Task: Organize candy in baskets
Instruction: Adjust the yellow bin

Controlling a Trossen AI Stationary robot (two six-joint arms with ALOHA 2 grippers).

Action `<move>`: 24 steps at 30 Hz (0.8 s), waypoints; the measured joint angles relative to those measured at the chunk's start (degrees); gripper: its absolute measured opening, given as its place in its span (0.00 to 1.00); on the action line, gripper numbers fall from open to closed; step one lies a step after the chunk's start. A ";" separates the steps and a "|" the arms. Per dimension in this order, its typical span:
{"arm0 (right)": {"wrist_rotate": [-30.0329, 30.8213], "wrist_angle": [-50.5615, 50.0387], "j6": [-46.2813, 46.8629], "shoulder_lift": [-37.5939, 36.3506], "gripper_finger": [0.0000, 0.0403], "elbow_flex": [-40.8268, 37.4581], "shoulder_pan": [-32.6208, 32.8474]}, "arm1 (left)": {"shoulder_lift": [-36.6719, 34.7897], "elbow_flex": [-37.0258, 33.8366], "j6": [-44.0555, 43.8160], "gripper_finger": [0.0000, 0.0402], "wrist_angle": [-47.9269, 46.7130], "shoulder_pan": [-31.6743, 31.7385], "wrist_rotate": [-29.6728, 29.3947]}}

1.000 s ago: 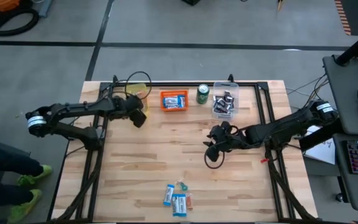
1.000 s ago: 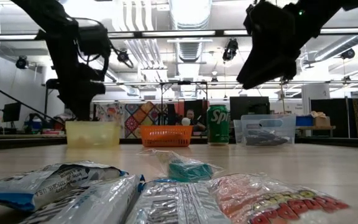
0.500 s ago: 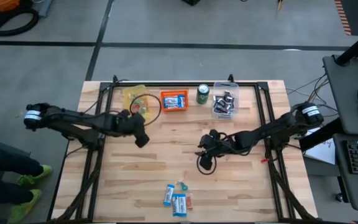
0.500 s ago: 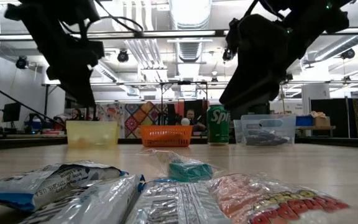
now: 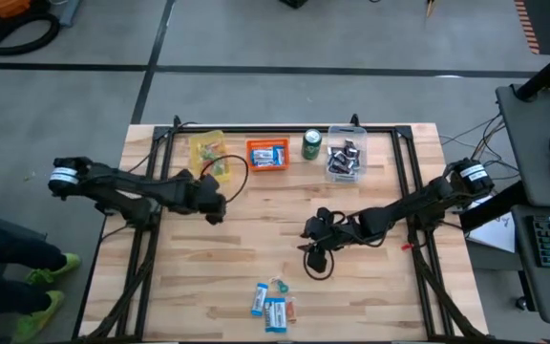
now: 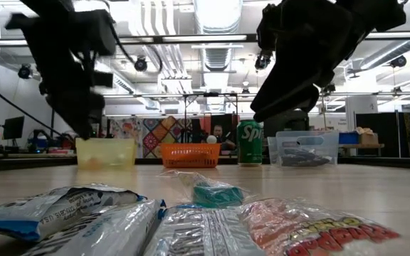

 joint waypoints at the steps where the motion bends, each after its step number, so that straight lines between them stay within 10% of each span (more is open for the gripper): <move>1: 0.00 -0.02 -0.26 0.00 0.41 0.09 0.00 | 1.06 -0.03 0.19 0.20 -0.83 1.44 -0.01; 10: 0.07 -0.06 -0.80 -0.02 0.41 0.13 0.00 | 8.61 -0.33 8.23 0.01 -1.23 12.10 -0.25; 24: 0.07 -0.09 -0.95 -0.02 0.41 0.13 -0.02 | 1.44 -0.33 11.91 0.00 -4.71 14.67 -3.29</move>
